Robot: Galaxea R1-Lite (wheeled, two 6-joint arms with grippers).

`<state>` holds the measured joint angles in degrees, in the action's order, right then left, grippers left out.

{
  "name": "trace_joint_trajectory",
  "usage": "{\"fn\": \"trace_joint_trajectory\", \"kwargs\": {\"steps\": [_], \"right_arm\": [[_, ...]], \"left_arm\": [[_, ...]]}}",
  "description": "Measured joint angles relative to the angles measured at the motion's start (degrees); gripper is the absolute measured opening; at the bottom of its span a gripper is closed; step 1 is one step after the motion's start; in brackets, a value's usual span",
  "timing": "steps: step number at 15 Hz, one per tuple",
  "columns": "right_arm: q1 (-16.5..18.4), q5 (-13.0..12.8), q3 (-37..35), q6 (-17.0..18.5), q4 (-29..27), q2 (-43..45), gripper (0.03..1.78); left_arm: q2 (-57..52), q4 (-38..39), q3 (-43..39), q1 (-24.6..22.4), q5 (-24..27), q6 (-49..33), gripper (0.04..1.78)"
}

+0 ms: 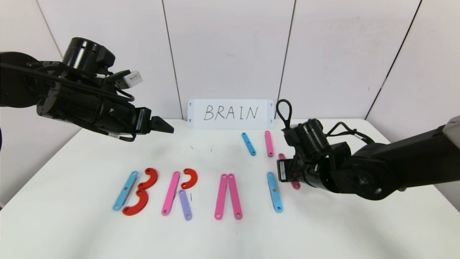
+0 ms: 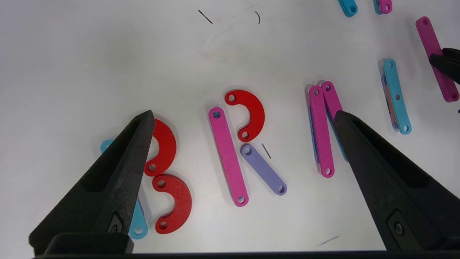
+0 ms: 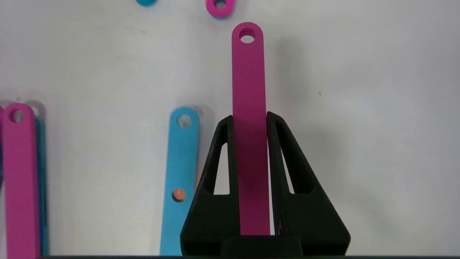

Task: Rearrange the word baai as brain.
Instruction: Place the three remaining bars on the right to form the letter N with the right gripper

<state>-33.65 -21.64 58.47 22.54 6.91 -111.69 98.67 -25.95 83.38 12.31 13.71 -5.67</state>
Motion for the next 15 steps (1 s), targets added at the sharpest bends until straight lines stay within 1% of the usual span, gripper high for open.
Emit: {"fn": "trace_joint_trajectory", "kwargs": {"steps": [2, 6, 15], "right_arm": [[-0.11, -0.85, -3.01, 2.34, 0.00, 1.08, 0.27], [-0.11, -0.93, -6.01, 4.24, 0.09, 2.10, 0.27], [0.77, -0.84, -7.14, 4.24, 1.95, 0.91, 0.27]], "left_arm": [[0.02, 0.00, 0.00, 0.11, 0.00, 0.02, 1.74], [0.06, 0.00, -0.06, 0.24, 0.00, 0.00, 1.74], [0.11, -0.01, 0.02, 0.24, 0.01, -0.06, 1.74]]}}
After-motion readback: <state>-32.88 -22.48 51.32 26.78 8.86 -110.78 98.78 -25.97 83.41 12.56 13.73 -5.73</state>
